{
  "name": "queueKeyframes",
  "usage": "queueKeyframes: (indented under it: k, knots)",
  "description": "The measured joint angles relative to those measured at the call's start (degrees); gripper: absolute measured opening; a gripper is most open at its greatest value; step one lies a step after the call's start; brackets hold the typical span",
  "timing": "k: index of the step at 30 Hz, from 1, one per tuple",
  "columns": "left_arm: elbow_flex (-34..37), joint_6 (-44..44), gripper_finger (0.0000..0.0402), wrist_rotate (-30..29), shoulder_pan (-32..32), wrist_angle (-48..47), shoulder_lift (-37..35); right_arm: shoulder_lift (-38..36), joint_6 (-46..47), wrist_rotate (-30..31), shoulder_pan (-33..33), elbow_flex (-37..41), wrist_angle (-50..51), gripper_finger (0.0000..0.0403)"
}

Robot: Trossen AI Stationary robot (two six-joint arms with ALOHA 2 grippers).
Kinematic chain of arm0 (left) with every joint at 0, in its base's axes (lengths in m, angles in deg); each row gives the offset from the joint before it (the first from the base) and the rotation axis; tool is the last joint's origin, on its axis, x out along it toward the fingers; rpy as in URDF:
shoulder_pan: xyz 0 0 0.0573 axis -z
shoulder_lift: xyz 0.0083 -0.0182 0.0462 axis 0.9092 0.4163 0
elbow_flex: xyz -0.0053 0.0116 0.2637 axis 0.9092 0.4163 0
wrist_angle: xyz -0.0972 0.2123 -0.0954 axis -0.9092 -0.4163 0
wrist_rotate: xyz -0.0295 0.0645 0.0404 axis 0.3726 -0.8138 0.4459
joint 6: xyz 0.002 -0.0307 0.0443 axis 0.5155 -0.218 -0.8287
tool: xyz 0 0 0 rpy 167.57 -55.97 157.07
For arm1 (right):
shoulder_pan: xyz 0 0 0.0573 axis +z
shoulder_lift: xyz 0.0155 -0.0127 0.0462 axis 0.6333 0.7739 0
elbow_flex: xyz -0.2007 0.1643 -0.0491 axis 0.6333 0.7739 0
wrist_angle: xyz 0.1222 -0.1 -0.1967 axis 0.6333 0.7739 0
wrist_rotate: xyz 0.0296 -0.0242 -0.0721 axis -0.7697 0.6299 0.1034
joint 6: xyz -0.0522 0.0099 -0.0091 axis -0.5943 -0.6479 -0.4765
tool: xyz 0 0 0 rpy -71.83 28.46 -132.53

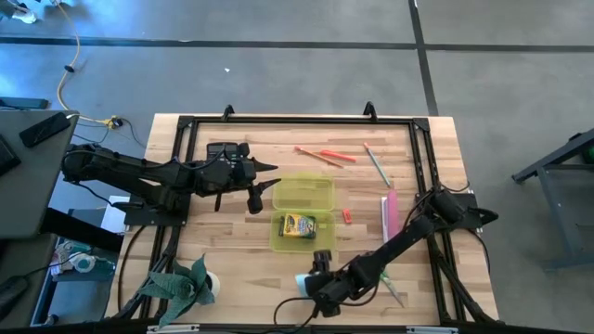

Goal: Pack school essentials
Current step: Put the blue sticky notes into the yellow supply box

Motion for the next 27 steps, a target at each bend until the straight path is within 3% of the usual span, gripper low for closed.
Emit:
queueKeyframes:
  k: [14,19,27]
  knots:
    - [0.00,0.00,0.0157,0.00,0.00,0.00,0.00,-4.23,0.88,15.80,-5.58,-4.75,15.02,0.0283]
    - [0.00,0.00,0.0157,-0.01,0.00,0.00,0.01,-5.42,-1.36,13.96,-9.03,-4.75,16.75,0.0283]
    - [0.00,0.00,0.0156,0.00,0.00,0.00,0.02,-5.58,-6.19,5.40,-12.96,-4.77,11.80,0.0283]
